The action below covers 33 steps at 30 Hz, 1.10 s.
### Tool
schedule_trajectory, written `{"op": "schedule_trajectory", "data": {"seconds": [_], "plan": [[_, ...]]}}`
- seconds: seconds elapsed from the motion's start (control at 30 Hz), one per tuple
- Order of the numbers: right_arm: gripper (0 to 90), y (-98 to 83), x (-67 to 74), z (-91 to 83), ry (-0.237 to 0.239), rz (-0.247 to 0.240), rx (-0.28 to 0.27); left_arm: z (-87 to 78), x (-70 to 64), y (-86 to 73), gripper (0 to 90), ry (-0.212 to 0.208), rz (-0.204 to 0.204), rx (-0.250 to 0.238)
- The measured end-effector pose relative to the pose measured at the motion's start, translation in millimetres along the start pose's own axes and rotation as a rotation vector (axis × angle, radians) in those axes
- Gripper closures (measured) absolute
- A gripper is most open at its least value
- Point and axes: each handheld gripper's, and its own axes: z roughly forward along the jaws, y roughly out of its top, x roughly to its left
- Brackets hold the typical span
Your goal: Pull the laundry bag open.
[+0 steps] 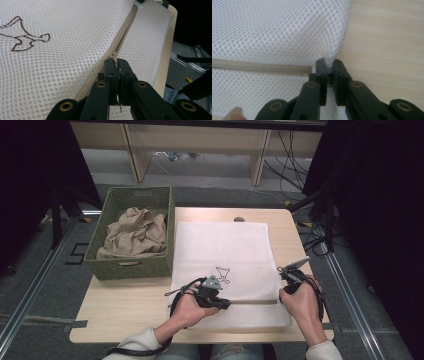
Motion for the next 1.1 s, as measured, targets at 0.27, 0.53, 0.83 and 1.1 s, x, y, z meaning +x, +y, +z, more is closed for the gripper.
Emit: {"op": "schedule_trajectory", "data": {"seconds": [0.27, 0.53, 0.83, 1.1], "plan": [[85.1, -0.3, 0.0, 0.3, -0.002, 0.001, -0.007, -5.3, 3.1, -4.7, 86.4, 0.009, -0.013, -0.006], [85.1, -1.4, 0.3, 0.2, -0.004, 0.012, -0.011, -9.9, 5.8, -9.1, 86.4, 0.019, -0.016, 0.004], [85.1, -1.3, 1.3, 0.3, -0.007, 0.021, -0.005, -11.9, 5.8, -10.6, 86.5, 0.021, -0.022, 0.003], [85.1, -0.5, 2.7, 1.4, -0.006, 0.028, 0.001, -15.5, 8.3, -13.9, 86.4, 0.023, -0.023, 0.0]]}}
